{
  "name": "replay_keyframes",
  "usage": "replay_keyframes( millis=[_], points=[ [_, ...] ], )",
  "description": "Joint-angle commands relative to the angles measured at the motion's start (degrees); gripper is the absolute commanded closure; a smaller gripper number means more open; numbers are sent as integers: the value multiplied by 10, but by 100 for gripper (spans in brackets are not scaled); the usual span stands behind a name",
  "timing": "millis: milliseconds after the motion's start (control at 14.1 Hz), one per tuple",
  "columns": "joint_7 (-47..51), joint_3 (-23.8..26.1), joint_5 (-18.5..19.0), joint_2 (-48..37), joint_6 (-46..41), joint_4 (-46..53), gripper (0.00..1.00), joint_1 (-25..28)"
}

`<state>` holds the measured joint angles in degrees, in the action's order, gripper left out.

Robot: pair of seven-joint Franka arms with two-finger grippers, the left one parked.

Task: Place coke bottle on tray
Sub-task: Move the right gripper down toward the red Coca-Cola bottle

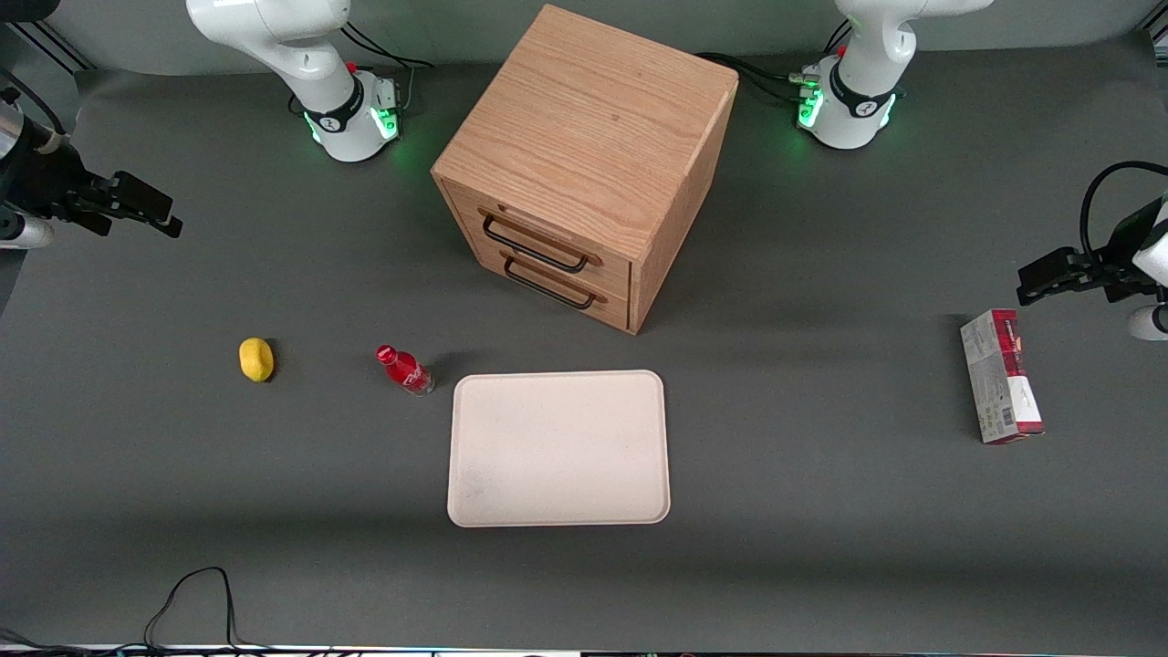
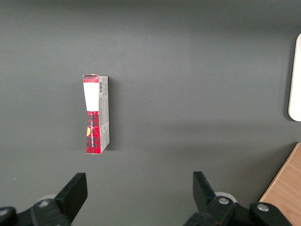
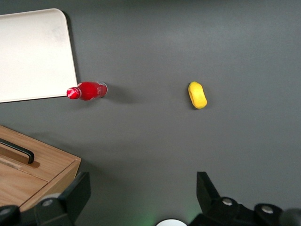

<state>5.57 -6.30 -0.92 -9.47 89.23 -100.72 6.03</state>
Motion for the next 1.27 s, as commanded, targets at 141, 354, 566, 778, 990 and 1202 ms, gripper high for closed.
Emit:
replay_keyframes(
  millis=[141,354,566,778,990,1202],
  points=[
    [1,4,7,46,-27,62,0,13],
    [3,50,0,146,-27,174,0,17],
    [87,108,-14,252,-27,283,0,18],
    [121,153,-11,306,-20,317,0,21],
    [124,154,-10,314,-6,297,0,27],
    [124,154,-8,286,82,177,0,28]
  ],
)
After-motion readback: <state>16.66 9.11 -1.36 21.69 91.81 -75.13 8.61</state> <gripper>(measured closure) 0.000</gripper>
